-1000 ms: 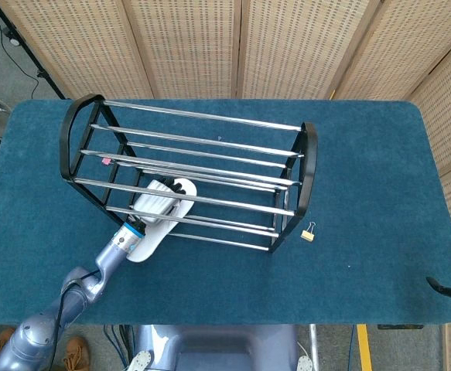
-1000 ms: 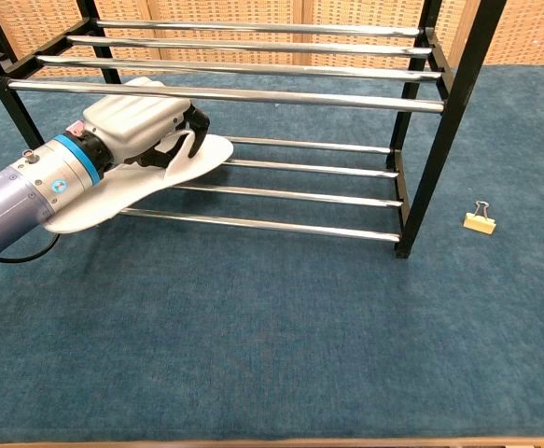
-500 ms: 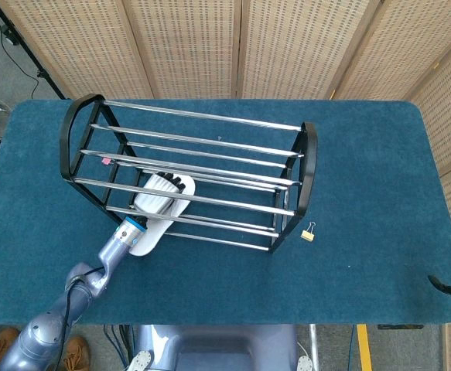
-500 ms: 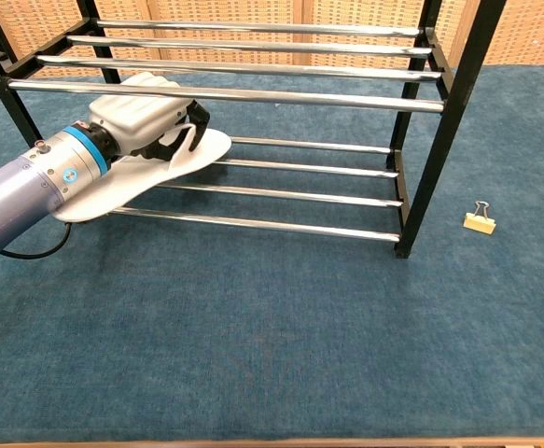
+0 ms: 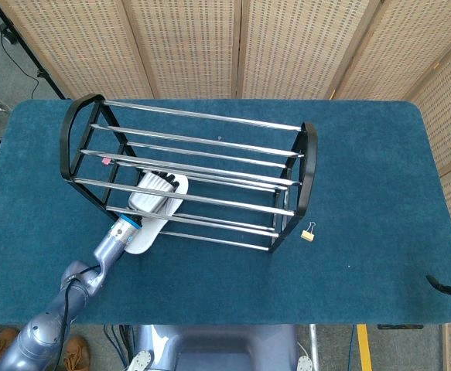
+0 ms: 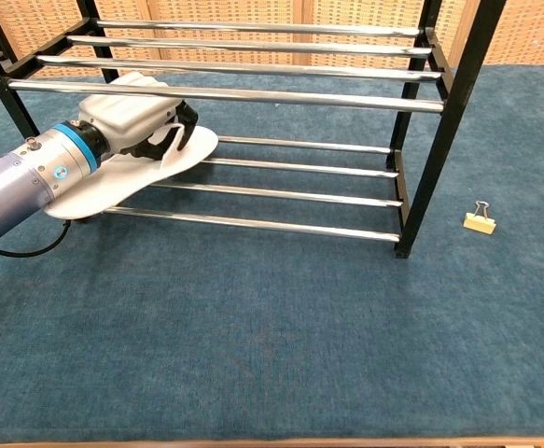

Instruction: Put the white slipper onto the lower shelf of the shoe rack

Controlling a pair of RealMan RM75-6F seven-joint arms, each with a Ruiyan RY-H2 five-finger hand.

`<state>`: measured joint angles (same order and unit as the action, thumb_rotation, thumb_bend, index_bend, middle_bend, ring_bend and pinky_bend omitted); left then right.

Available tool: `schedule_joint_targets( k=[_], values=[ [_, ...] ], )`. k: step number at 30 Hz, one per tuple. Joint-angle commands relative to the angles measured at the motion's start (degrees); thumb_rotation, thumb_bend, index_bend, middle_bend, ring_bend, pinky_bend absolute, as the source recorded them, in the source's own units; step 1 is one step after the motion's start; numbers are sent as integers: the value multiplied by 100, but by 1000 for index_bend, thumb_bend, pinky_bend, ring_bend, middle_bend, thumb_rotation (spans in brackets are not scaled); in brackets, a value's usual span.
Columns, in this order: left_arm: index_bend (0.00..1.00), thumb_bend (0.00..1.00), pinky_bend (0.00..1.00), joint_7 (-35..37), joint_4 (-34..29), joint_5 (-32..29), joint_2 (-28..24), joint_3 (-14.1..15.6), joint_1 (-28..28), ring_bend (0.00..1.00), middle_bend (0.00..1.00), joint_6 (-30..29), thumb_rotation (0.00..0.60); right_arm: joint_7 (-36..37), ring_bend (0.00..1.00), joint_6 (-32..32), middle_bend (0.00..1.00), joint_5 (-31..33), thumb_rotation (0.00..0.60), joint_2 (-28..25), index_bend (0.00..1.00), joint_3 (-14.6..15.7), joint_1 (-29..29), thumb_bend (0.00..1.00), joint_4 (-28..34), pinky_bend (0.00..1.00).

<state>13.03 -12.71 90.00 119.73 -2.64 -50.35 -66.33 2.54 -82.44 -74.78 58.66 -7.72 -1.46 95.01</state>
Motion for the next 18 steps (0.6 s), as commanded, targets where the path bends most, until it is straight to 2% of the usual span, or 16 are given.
schedule_joint_targets(
  k=[1, 5, 12, 18],
  values=[
    [606, 638, 529, 9, -6, 16, -15, 33, 13, 321, 409, -52, 600, 6, 0, -9, 0, -5, 600, -4, 0, 0, 4, 60, 7, 0],
    [538, 637, 446, 18, -59, 24, -37, 68, 27, 252, 359, -57, 600, 5, 0, -21, 0, -25, 600, -8, 0, 6, 6, 60, 20, 0],
    [512, 637, 438, -24, -197, 37, -93, 109, 83, 223, 337, -198, 600, 44, 0, -58, 0, -64, 600, -27, 0, 14, 23, 60, 39, 0],
    [480, 633, 372, -128, -320, -10, -150, 98, 182, 201, 309, -248, 600, 80, 0, -83, 0, -103, 600, -47, 0, 26, 37, 60, 51, 0]
  ],
)
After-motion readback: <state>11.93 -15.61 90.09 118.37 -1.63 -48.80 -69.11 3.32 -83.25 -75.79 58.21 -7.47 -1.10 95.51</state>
